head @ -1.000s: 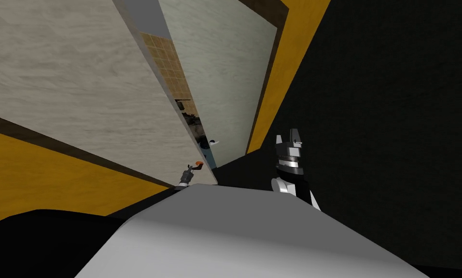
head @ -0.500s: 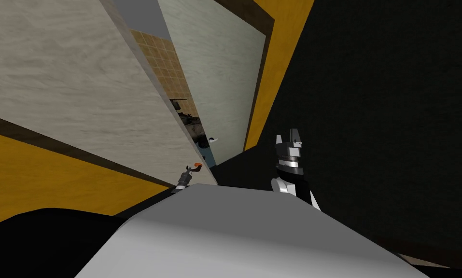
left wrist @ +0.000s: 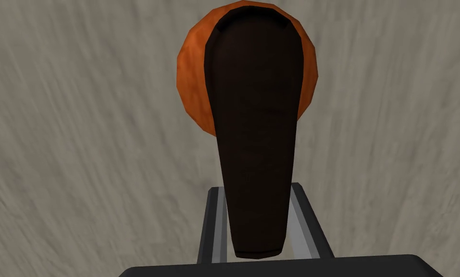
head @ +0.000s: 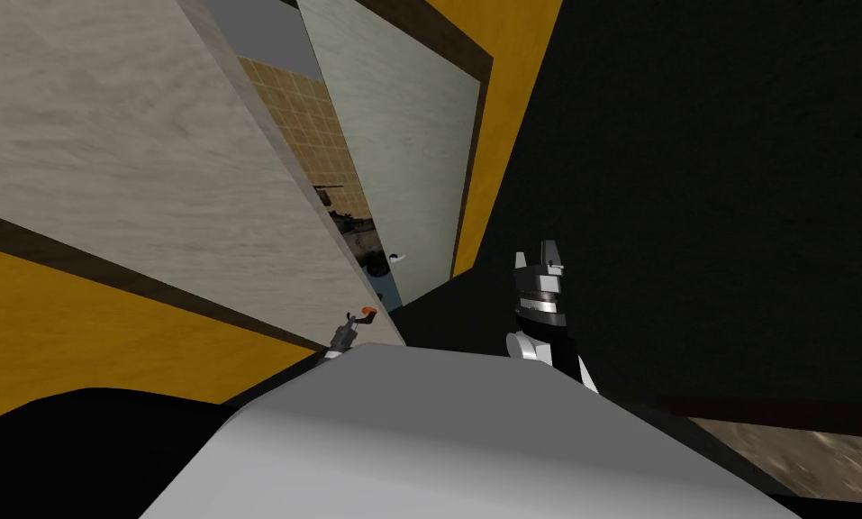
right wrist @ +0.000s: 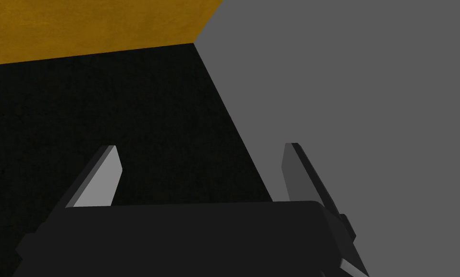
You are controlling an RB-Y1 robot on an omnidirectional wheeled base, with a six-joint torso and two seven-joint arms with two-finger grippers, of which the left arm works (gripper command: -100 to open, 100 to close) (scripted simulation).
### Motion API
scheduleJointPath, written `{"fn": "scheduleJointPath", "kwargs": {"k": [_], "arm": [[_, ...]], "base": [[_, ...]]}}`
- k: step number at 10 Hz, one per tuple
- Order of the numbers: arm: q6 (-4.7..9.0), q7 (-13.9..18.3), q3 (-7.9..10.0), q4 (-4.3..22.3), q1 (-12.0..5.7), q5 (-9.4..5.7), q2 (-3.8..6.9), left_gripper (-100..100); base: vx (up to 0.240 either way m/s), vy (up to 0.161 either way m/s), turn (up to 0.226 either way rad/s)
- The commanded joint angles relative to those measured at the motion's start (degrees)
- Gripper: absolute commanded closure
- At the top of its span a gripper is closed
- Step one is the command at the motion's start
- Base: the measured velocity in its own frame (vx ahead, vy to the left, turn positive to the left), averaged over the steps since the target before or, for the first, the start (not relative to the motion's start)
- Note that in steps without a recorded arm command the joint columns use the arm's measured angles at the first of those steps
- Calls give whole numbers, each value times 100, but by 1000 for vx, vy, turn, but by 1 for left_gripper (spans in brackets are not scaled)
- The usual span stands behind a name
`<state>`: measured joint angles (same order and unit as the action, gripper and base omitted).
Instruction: Pull the door open
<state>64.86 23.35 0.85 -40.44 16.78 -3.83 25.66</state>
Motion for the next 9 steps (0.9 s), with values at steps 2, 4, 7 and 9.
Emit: {"fn": "scheduleJointPath", "kwargs": {"k": [2,4,7,9], "arm": [[104,23,-24,56,16,13,14,100],[-33,-25,31,137,-178,55,-59,100],[-251,-100,119,232,-477,110,-167,100],[-412,-155,183,302,-697,151,-246,100]], "base": [[-129,37,-69],[-208,25,-172],[-259,64,-186],[-238,53,-174]]}}
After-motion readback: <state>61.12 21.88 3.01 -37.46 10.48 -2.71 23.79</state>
